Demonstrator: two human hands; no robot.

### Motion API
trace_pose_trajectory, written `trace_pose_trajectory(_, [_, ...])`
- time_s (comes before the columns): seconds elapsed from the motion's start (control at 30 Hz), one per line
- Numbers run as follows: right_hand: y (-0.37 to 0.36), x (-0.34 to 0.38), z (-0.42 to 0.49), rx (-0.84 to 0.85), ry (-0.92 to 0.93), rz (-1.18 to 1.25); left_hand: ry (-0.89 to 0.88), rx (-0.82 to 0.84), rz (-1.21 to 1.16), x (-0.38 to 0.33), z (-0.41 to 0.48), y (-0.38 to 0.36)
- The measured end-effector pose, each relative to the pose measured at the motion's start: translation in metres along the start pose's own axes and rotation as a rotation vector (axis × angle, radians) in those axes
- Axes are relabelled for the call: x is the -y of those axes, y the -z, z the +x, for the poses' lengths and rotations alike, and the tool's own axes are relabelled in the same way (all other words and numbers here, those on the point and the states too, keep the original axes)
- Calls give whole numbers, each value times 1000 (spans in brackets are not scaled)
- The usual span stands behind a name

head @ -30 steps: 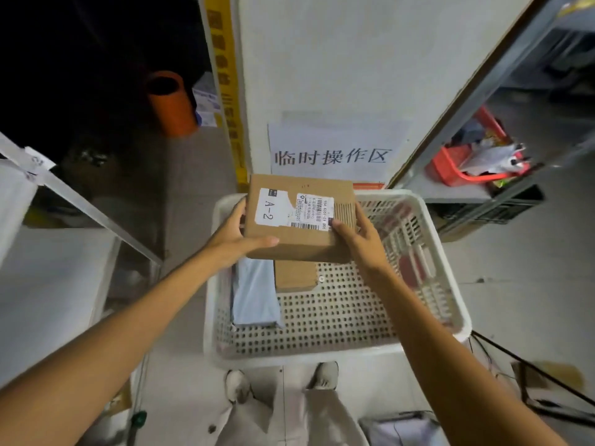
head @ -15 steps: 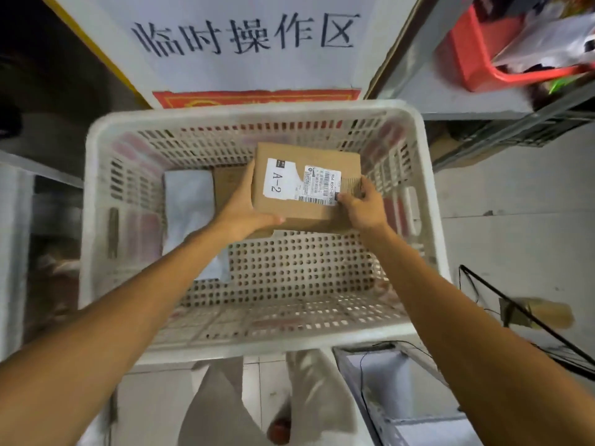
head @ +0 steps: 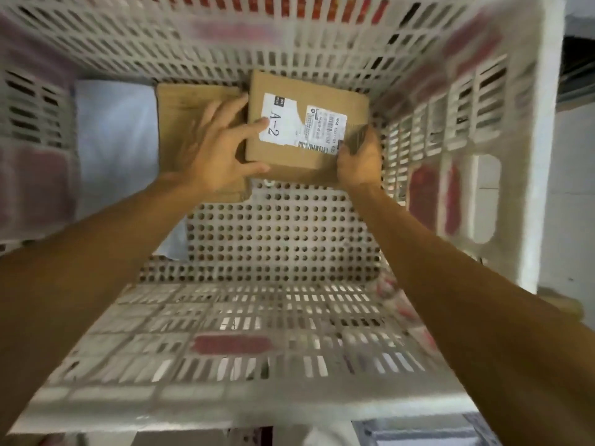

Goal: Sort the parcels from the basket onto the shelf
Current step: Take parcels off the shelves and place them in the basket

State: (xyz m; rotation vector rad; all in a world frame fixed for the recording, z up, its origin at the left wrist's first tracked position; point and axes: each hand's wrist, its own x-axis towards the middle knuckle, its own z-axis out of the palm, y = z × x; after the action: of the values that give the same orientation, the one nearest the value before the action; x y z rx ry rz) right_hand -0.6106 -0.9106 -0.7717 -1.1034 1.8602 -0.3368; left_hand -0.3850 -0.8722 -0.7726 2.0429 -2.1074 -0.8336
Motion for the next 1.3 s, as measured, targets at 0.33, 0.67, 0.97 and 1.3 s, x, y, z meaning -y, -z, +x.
trace_pose_trajectory(0.33, [-3, -3, 3, 73, -52, -73, 78, 72, 111, -14, -5, 2])
trace_pose_trajectory(0.67, [42, 58, -92, 410, 8, -170, 163, 547, -102, -61, -61, 69])
trace_pose_trajectory(0.97, [60, 167, -233, 389, 341, -280, -1, 292, -43, -57, -143, 222])
trace_pose_trajectory(1.3, [7, 398, -409, 391, 915, -337, 145, -212, 42, 15, -330, 487])
